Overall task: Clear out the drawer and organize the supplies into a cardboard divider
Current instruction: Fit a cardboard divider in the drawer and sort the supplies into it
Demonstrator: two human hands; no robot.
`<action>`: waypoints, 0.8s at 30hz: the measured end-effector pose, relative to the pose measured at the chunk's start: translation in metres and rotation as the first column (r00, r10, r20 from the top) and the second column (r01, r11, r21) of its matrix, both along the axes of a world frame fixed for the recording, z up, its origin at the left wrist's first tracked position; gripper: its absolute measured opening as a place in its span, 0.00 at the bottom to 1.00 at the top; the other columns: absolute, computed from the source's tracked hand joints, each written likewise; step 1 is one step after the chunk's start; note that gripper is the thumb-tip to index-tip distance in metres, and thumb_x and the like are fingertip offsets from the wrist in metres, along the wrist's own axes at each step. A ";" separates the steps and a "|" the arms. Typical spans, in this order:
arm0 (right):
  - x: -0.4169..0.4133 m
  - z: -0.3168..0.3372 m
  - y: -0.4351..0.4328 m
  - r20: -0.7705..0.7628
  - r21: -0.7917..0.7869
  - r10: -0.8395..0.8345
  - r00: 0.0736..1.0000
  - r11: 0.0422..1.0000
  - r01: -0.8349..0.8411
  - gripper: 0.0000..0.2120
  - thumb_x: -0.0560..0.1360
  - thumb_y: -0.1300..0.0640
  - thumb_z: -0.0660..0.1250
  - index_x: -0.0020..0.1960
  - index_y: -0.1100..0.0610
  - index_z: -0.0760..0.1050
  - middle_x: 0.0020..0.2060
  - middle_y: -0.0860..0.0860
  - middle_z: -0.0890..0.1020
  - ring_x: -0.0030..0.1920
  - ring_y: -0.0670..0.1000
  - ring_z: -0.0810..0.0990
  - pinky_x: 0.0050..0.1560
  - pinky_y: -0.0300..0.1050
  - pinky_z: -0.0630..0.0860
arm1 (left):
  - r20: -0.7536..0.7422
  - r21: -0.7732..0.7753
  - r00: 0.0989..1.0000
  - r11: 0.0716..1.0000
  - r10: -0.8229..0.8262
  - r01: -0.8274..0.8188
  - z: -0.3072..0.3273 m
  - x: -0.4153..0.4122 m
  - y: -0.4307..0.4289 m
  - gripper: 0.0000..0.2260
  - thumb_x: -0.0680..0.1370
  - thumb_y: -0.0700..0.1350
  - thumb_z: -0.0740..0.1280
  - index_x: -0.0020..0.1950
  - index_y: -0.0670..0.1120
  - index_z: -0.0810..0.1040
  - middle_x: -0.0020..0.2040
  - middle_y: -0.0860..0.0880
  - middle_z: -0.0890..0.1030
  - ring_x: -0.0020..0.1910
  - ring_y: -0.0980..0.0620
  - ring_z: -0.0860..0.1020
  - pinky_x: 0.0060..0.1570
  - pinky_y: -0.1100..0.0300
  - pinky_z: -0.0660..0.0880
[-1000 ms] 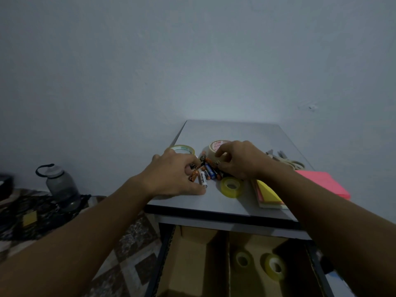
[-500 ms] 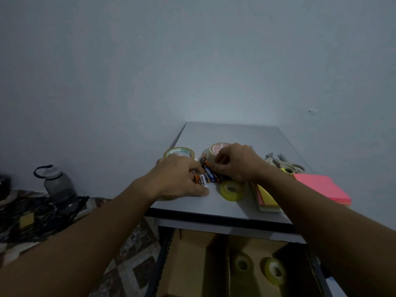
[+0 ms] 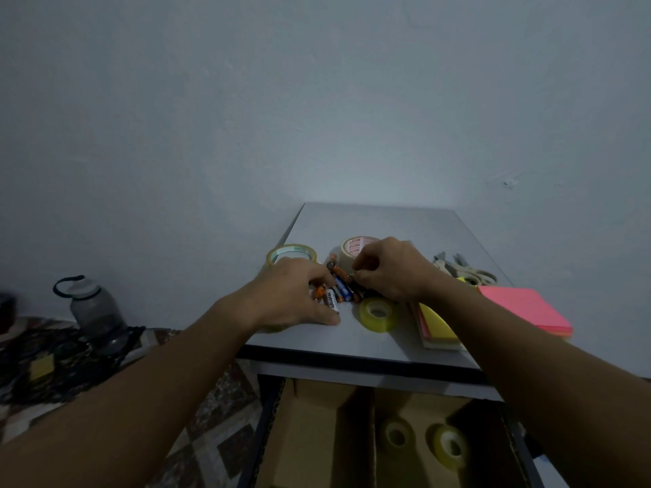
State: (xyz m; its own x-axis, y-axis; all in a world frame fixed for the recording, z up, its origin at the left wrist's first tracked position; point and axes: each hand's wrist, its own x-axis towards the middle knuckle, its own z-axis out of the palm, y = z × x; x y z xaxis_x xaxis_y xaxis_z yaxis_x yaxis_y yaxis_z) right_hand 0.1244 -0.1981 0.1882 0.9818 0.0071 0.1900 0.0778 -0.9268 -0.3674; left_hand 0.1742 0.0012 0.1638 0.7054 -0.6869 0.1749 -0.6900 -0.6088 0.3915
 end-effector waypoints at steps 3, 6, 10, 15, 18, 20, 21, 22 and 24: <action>0.001 -0.001 -0.001 0.000 -0.005 -0.004 1.000 1.000 0.004 0.10 0.77 0.53 0.68 0.56 0.54 0.82 0.56 0.53 0.82 0.50 0.47 0.77 0.47 0.38 0.73 | -0.016 -0.007 1.000 1.000 0.009 -0.009 0.001 0.001 -0.003 0.22 0.66 0.58 0.79 0.58 0.54 0.82 0.40 0.58 0.78 0.39 0.61 0.77 0.39 0.63 0.75; 0.001 -0.002 -0.002 0.000 -0.002 -0.003 1.000 1.000 0.003 0.10 0.76 0.54 0.68 0.56 0.55 0.82 0.54 0.52 0.82 0.49 0.47 0.77 0.43 0.36 0.71 | -0.014 -0.017 1.000 1.000 0.006 -0.007 0.004 0.000 -0.006 0.20 0.66 0.56 0.79 0.55 0.53 0.82 0.36 0.59 0.76 0.35 0.61 0.75 0.34 0.67 0.68; 0.002 -0.002 -0.003 -0.001 0.007 -0.005 1.000 1.000 0.005 0.10 0.76 0.54 0.68 0.56 0.54 0.82 0.53 0.52 0.83 0.48 0.48 0.78 0.39 0.33 0.70 | -0.014 -0.029 1.000 1.000 0.011 -0.011 0.002 -0.001 -0.007 0.18 0.66 0.57 0.78 0.53 0.53 0.83 0.38 0.60 0.78 0.37 0.62 0.76 0.34 0.69 0.68; 0.002 -0.002 -0.004 -0.003 0.006 0.001 1.000 1.000 -0.001 0.10 0.76 0.56 0.68 0.57 0.54 0.81 0.57 0.53 0.82 0.49 0.47 0.76 0.43 0.33 0.70 | -0.054 -0.053 0.999 0.999 -0.003 0.000 0.000 -0.003 -0.006 0.21 0.65 0.59 0.79 0.55 0.55 0.83 0.43 0.59 0.81 0.41 0.62 0.79 0.38 0.66 0.75; 0.001 -0.001 -0.003 0.003 0.003 -0.003 1.000 1.000 0.003 0.11 0.76 0.56 0.68 0.57 0.54 0.81 0.58 0.53 0.81 0.52 0.49 0.77 0.46 0.36 0.72 | -0.019 -0.062 1.000 0.998 -0.001 0.000 0.000 -0.005 -0.007 0.21 0.65 0.59 0.78 0.55 0.54 0.84 0.44 0.59 0.81 0.42 0.61 0.79 0.40 0.63 0.79; 0.000 -0.001 -0.003 -0.002 0.003 -0.001 1.000 1.000 0.001 0.11 0.76 0.57 0.68 0.58 0.54 0.81 0.60 0.54 0.81 0.54 0.50 0.78 0.47 0.36 0.72 | -0.015 -0.074 1.000 0.997 0.008 -0.009 0.001 -0.007 -0.008 0.18 0.67 0.57 0.78 0.54 0.53 0.85 0.43 0.58 0.81 0.41 0.60 0.79 0.41 0.61 0.80; 0.000 -0.001 -0.003 -0.004 0.001 -0.001 1.000 1.000 0.001 0.11 0.76 0.57 0.68 0.58 0.54 0.81 0.60 0.54 0.80 0.55 0.50 0.78 0.47 0.36 0.72 | -0.013 -0.077 1.000 0.997 0.011 -0.012 0.002 -0.008 -0.009 0.17 0.67 0.55 0.78 0.54 0.53 0.85 0.42 0.58 0.80 0.41 0.60 0.79 0.41 0.61 0.80; 0.000 -0.001 -0.003 -0.004 0.000 -0.002 1.000 1.000 0.002 0.11 0.76 0.57 0.68 0.58 0.54 0.81 0.60 0.54 0.80 0.54 0.50 0.78 0.48 0.36 0.73 | -0.011 -0.076 1.000 0.997 0.013 -0.013 0.003 -0.009 -0.009 0.16 0.67 0.54 0.78 0.54 0.53 0.85 0.42 0.59 0.80 0.40 0.60 0.78 0.40 0.61 0.80; 0.001 -0.001 -0.002 -0.004 0.001 -0.003 1.000 1.000 0.003 0.11 0.76 0.57 0.68 0.58 0.53 0.80 0.60 0.54 0.81 0.55 0.51 0.79 0.50 0.38 0.76 | -0.003 -0.068 1.000 0.998 0.008 -0.008 0.004 -0.011 -0.010 0.16 0.68 0.54 0.77 0.54 0.53 0.84 0.41 0.59 0.80 0.40 0.60 0.78 0.39 0.63 0.79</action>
State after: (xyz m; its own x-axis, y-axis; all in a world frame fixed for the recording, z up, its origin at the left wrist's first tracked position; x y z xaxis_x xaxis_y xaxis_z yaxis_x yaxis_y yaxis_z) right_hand 0.1252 -0.2004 0.1867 0.9826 0.0040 0.1856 0.0735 -0.9265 -0.3691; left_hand 0.1637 -0.0083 0.1682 0.7114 -0.6678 0.2190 -0.6839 -0.5862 0.4343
